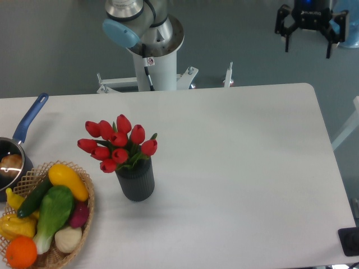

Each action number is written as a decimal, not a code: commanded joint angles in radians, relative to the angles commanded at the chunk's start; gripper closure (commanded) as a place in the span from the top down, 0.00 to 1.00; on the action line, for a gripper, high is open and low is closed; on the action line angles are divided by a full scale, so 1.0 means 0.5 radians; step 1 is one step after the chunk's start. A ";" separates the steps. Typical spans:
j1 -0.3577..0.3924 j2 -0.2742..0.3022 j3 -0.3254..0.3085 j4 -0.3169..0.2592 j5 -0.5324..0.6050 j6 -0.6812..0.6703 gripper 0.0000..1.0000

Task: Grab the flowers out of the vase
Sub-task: 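Move the open gripper from its raised start toward the tulip vase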

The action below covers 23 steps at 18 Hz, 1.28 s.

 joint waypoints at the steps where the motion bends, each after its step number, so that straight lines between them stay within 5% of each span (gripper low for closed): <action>1: -0.003 0.000 -0.009 0.000 0.000 0.000 1.00; 8: -0.034 -0.012 -0.018 0.012 -0.024 -0.025 1.00; 12: -0.018 -0.012 -0.126 0.012 -0.309 -0.129 1.00; 20: -0.025 -0.025 -0.196 0.012 -0.365 -0.147 1.00; 23: -0.025 -0.037 -0.193 0.012 -0.554 -0.144 1.00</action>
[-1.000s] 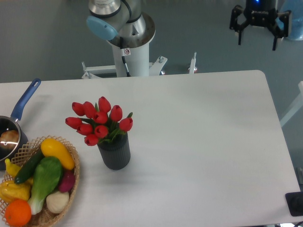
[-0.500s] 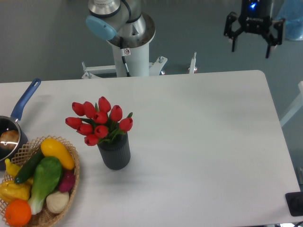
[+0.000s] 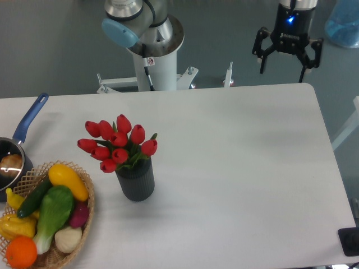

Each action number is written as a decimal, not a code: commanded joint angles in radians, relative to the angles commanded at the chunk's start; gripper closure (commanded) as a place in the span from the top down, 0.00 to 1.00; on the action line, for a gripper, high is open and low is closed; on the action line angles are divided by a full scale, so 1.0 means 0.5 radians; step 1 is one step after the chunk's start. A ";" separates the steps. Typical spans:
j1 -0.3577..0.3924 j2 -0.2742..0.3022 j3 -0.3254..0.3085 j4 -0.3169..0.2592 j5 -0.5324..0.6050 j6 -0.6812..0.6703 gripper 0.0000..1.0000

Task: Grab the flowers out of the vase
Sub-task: 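Move the open gripper from its raised start toward the tulip vase, then lower the open gripper toward the tulip stems above the black vase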

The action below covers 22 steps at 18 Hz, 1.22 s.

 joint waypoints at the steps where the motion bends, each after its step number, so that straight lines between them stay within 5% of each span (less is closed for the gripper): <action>1: 0.003 -0.018 -0.003 0.000 -0.092 0.000 1.00; 22: -0.202 -0.052 -0.086 0.003 -0.157 -0.064 1.00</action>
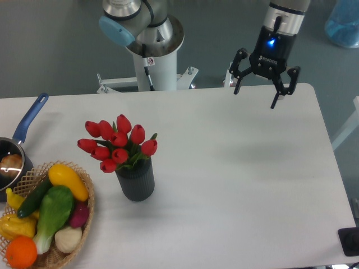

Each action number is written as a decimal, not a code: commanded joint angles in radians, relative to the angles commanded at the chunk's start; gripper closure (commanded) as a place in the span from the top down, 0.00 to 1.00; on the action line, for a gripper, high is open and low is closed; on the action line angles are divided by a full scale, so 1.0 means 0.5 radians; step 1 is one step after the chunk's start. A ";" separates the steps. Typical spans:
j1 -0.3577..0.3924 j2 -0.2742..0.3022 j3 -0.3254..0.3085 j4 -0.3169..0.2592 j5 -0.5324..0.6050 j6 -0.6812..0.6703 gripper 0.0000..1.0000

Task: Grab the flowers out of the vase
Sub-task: 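Lower the open gripper toward the tulip stems above the black vase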

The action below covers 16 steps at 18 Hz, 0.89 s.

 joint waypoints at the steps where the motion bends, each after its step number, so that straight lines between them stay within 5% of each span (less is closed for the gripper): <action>1: -0.024 0.000 -0.012 0.000 0.000 0.003 1.00; 8: -0.098 0.021 -0.107 0.003 -0.003 0.089 1.00; 16: -0.353 -0.037 -0.129 -0.003 -0.009 0.169 1.00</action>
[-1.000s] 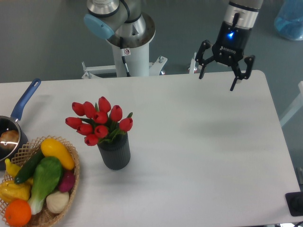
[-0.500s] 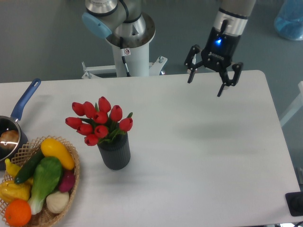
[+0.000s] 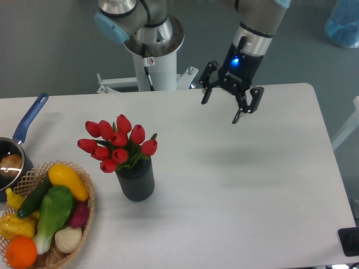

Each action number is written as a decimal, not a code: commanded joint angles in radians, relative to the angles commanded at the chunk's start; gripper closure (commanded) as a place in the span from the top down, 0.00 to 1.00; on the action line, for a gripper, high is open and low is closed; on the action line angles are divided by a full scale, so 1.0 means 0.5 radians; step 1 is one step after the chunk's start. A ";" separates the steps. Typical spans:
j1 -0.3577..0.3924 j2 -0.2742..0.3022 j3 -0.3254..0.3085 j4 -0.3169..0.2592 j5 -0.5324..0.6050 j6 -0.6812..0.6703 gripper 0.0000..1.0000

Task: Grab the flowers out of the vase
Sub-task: 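Lower the open gripper toward the tulip stems above the black vase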

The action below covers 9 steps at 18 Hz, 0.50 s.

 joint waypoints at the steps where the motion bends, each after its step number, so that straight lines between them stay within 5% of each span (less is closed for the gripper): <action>1: -0.025 -0.006 0.000 0.000 -0.018 0.000 1.00; 9: -0.105 -0.006 -0.037 -0.012 -0.190 -0.003 1.00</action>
